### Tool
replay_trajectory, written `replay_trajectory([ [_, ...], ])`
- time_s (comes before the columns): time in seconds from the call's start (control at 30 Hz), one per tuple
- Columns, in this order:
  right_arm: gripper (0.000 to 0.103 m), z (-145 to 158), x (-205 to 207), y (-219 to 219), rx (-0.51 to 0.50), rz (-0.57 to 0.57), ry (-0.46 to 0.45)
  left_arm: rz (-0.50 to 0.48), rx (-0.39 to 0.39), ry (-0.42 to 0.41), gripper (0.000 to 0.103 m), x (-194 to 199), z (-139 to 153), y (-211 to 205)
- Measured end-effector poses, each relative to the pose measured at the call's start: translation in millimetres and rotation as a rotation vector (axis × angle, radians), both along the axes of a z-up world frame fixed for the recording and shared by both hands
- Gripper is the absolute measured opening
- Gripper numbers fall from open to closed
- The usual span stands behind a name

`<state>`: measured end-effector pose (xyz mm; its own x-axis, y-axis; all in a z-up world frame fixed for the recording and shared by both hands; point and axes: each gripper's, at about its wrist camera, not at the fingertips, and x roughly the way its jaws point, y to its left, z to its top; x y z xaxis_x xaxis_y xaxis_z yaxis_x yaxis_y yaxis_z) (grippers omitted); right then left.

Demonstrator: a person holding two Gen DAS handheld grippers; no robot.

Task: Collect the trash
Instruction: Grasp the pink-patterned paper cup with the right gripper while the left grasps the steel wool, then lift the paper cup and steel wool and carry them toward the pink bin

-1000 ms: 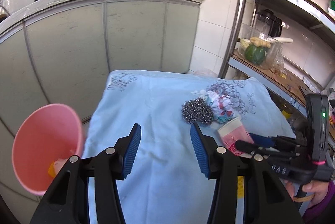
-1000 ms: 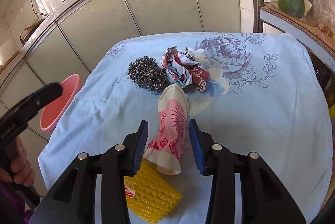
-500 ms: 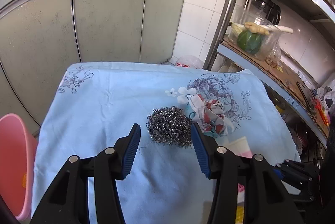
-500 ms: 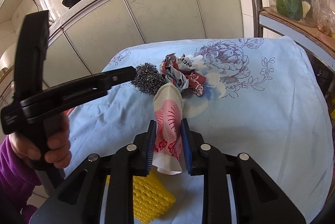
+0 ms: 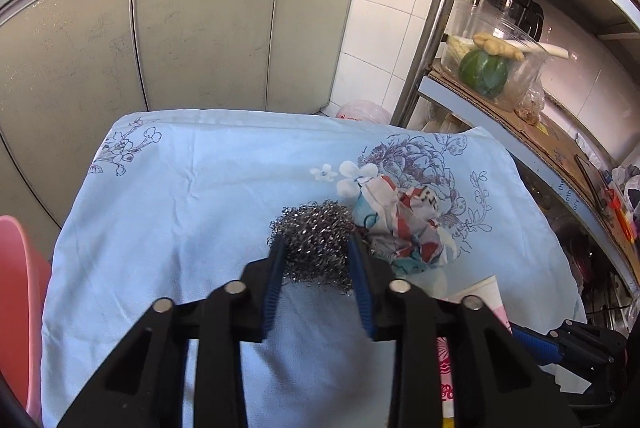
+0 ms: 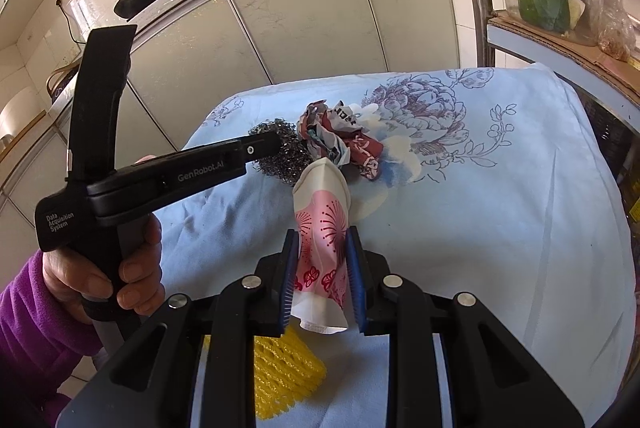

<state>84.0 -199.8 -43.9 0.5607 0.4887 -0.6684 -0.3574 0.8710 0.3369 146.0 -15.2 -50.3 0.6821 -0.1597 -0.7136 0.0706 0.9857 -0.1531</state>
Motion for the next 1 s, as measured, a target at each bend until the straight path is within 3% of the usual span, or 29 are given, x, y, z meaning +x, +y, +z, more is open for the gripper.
replay_trajectory([
  [0.2,0.024,2.7,-2.9,-6.4,0.012,-0.020,0.001,-0.004,-0.009,-0.021,0.018,-12.9,6.8,-0.7],
  [0.5,0.024,18.5,-15.2,-11.7,0.020,-0.036,-0.046,-0.022,-0.038,-0.076,0.018,-50.6,34.6,0.2],
  [1.0,0.024,46.3,-41.1,-5.3,0.004,-0.028,-0.115,-0.028,-0.010,-0.187,0.018,-123.4,74.2,7.0],
])
